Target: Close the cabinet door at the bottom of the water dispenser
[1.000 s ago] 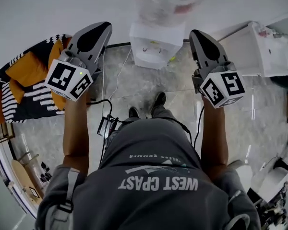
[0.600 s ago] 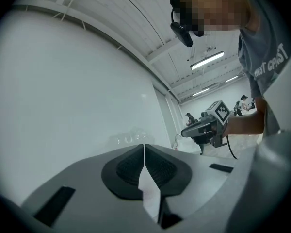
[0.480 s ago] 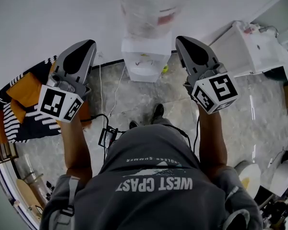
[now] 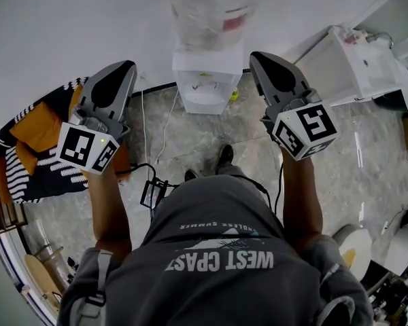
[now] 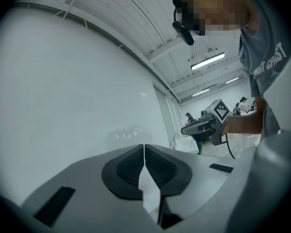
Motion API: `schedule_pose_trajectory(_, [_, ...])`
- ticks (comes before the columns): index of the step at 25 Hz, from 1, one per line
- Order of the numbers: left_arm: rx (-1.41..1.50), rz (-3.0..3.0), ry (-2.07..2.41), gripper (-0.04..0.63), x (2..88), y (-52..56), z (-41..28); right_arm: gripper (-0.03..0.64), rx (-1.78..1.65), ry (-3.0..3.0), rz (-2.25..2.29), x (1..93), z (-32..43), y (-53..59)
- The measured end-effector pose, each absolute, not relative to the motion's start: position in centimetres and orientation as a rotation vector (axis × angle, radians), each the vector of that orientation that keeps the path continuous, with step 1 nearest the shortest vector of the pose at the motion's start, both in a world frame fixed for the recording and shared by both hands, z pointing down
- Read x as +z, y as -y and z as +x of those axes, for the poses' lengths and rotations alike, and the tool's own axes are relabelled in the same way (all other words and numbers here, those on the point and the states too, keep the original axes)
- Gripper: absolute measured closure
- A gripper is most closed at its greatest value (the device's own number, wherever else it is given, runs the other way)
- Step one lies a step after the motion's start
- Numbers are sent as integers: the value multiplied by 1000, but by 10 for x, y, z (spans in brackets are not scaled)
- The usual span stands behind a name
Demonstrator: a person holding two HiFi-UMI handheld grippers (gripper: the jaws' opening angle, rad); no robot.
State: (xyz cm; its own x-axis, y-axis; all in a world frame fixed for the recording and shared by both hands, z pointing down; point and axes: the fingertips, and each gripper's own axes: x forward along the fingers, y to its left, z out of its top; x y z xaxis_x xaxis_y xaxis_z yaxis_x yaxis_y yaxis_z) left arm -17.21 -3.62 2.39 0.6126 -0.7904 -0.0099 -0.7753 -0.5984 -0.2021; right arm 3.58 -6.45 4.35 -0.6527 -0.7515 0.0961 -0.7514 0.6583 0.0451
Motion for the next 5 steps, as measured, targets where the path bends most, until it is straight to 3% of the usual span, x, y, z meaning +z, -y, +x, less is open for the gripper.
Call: schedule_pose_trajectory(5, [-124, -2654, -1296, 572, 30, 31, -171, 589, 1, 2757, 1261, 49, 37, 60])
